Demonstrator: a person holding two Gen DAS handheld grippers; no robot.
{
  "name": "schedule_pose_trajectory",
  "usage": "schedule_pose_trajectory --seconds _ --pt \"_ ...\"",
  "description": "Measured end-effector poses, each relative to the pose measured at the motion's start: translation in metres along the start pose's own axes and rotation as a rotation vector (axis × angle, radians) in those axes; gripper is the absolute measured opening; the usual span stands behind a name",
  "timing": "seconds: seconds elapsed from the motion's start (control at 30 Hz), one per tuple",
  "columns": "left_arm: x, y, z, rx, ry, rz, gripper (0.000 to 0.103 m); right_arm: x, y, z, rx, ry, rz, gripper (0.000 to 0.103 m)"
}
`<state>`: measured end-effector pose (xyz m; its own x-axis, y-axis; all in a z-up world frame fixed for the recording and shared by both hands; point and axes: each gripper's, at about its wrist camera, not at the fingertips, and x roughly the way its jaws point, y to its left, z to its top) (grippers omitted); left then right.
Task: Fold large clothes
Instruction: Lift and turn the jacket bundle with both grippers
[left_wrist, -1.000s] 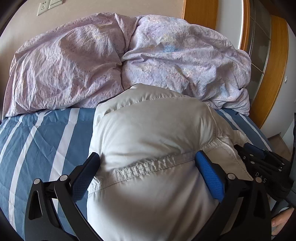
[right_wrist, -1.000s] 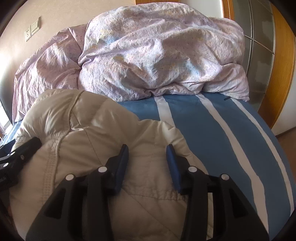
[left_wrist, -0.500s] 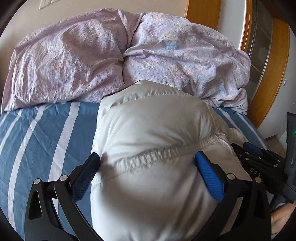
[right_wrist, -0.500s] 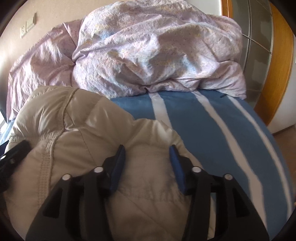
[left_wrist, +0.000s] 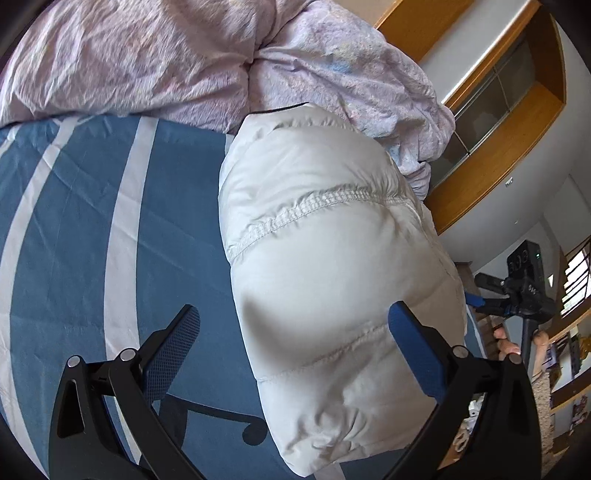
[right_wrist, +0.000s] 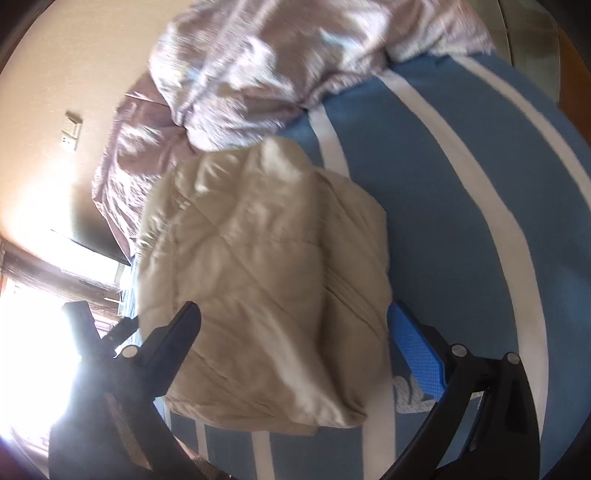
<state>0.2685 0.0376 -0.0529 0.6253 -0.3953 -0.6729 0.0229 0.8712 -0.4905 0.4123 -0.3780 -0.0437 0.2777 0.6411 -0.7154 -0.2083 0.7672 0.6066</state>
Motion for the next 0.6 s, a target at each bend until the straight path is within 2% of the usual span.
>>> schedule_pose_trajectory --seconds 0.27,0.4,0.5,0.6 --pt "0.017 -0.007 -0.004 0.040 0.049 -0.040 0.102 0.035 -0.028 -0.005 0.085 0.112 0.128 0.101" --pt "0.025 -0.009 -0.004 0.048 0.061 -0.068 0.102 0.053 -0.024 -0.007 0.077 0.173 0.230 0.101" --pt "0.029 -0.009 -0.003 0.053 0.062 -0.072 0.102 0.068 -0.018 -0.009 0.067 0.211 0.271 0.101" --pt "0.031 -0.006 -0.003 0.051 0.059 -0.083 0.102 0.073 -0.012 -0.010 0.050 0.201 0.294 0.101"
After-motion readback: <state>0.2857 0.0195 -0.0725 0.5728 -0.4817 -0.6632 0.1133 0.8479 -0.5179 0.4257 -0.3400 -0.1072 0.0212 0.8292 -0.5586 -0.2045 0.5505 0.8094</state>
